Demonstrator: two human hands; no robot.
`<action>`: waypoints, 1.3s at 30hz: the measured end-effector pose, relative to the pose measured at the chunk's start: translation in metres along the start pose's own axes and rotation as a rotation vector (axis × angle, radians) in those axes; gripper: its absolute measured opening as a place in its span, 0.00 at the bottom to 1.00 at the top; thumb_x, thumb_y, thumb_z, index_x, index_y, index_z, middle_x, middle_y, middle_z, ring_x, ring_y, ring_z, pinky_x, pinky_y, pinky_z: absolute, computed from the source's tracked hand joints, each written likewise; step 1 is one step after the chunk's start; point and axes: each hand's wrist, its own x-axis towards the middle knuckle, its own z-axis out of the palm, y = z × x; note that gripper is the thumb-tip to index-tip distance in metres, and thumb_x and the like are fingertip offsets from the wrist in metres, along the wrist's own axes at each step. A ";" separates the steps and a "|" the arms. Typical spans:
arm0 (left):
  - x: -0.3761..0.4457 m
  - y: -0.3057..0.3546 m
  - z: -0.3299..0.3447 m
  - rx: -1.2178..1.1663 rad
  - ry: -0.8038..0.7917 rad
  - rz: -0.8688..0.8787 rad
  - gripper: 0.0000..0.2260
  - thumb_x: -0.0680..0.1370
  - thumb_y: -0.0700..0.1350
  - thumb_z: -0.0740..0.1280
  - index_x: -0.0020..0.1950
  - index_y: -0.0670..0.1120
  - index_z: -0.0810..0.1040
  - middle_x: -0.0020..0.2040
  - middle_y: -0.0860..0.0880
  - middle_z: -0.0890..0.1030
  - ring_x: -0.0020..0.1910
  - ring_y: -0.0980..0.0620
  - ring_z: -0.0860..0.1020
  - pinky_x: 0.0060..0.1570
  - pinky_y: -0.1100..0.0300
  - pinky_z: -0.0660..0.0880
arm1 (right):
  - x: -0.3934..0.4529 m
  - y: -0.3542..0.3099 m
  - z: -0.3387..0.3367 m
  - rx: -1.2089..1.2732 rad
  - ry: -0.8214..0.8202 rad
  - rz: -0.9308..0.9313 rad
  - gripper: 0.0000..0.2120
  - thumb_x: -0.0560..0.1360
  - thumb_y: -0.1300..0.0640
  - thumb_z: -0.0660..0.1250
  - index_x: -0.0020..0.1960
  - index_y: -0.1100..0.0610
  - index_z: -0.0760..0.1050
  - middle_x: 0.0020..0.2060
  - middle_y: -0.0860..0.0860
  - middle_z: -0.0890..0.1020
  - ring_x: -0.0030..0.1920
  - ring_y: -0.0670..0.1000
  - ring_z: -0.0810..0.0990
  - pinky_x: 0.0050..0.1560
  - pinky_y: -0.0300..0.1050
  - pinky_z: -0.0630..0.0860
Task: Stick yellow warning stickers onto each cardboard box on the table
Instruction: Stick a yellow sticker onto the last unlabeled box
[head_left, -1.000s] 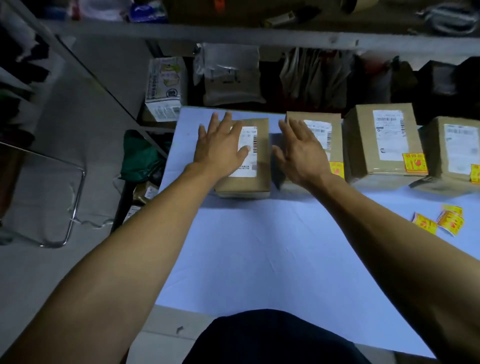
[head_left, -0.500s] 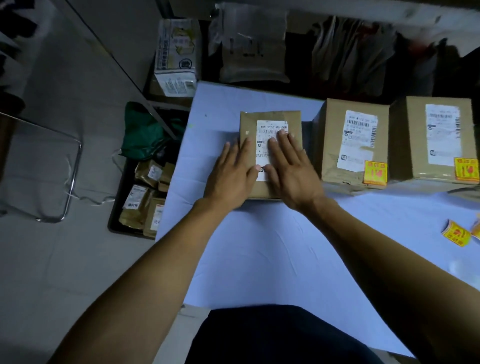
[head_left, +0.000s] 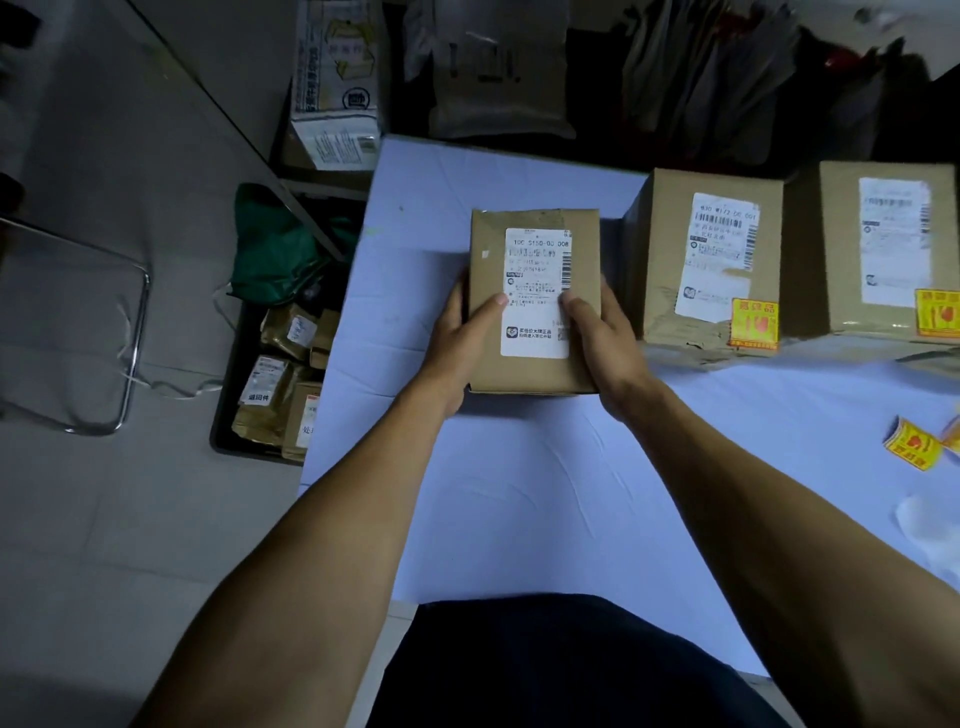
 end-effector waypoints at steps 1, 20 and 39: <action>-0.002 0.000 0.001 0.001 0.005 -0.002 0.26 0.73 0.53 0.67 0.72 0.59 0.70 0.60 0.57 0.83 0.57 0.56 0.82 0.58 0.53 0.79 | -0.001 0.000 -0.001 -0.002 -0.020 -0.007 0.19 0.79 0.51 0.63 0.70 0.47 0.69 0.59 0.42 0.83 0.60 0.43 0.81 0.69 0.49 0.73; -0.119 0.059 0.085 0.015 -0.155 0.292 0.18 0.75 0.52 0.66 0.65 0.58 0.73 0.59 0.54 0.83 0.56 0.53 0.83 0.59 0.49 0.79 | -0.129 -0.044 -0.094 0.133 0.171 -0.299 0.17 0.80 0.52 0.62 0.68 0.49 0.73 0.58 0.40 0.83 0.57 0.39 0.81 0.57 0.38 0.75; -0.180 -0.084 0.300 0.310 -0.277 0.155 0.26 0.72 0.55 0.70 0.69 0.54 0.71 0.61 0.56 0.81 0.58 0.57 0.80 0.64 0.52 0.75 | -0.188 0.121 -0.303 0.099 0.310 -0.069 0.20 0.78 0.47 0.63 0.69 0.45 0.72 0.56 0.37 0.82 0.53 0.36 0.81 0.54 0.39 0.76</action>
